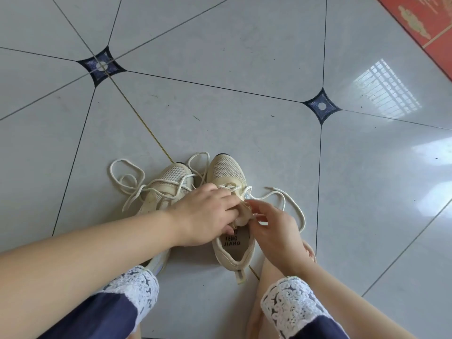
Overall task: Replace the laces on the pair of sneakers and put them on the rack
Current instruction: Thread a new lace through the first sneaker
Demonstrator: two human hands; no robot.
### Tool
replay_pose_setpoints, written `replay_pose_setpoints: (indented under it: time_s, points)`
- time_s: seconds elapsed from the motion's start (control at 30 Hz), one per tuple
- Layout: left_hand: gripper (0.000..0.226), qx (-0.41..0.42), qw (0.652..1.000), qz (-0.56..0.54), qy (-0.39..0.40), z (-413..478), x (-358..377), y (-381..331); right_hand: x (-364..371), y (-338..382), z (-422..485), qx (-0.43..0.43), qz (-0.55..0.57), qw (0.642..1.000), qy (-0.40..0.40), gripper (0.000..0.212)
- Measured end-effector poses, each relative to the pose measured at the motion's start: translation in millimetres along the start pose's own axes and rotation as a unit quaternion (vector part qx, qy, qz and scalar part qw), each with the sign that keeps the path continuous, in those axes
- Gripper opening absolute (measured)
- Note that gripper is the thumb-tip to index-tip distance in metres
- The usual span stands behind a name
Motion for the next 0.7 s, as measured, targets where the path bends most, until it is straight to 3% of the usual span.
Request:
replay_pose_setpoints:
  time_s: [0.13,0.2,0.27,0.37,0.5,0.6,0.7]
  points:
    - [0.034,0.006,0.999,0.031,0.025,3.4,11.0,-0.5,-0.2,2.8,1.6,-0.015,0.028,0.999,0.015,0.019]
    - [0.035,-0.013,0.999,0.018,0.037,3.8,16.2,-0.7,-2.2,2.1,3.2,-0.008,0.022,0.999,0.039,0.025]
    - [0.032,-0.039,0.997,-0.064,-0.006,-0.1,16.2,1.4,-3.8,1.9,3.5,-0.012,-0.018,0.998,0.054,0.036]
    - [0.027,-0.131,0.968,-0.189,-0.098,-14.3,7.1,11.7,-4.4,6.3,1.9,-0.056,-0.130,0.988,0.058,0.044]
    - [0.044,-0.260,0.923,-0.266,-0.099,-24.5,5.4,16.9,-8.4,8.2,2.1,-0.107,-0.196,0.970,0.096,0.042]
    - [0.056,-0.299,0.911,-0.281,-0.040,-22.0,10.0,13.3,-14.2,5.7,11.5,0.000,-0.018,0.994,0.110,0.021]
    - [0.067,-0.317,0.905,-0.283,-0.024,-20.4,11.6,11.2,-13.6,-1.3,28.9,0.126,0.104,0.986,0.019,0.015]
Point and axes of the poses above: each hand's wrist, its own z-axis towards the middle knuckle, its own x-axis out of the palm, y = z × x, the point moved 3 cm from there along z, towards the middle knuckle, and after that the axes turned 3 degrees about -y, right-handed, at the moved point
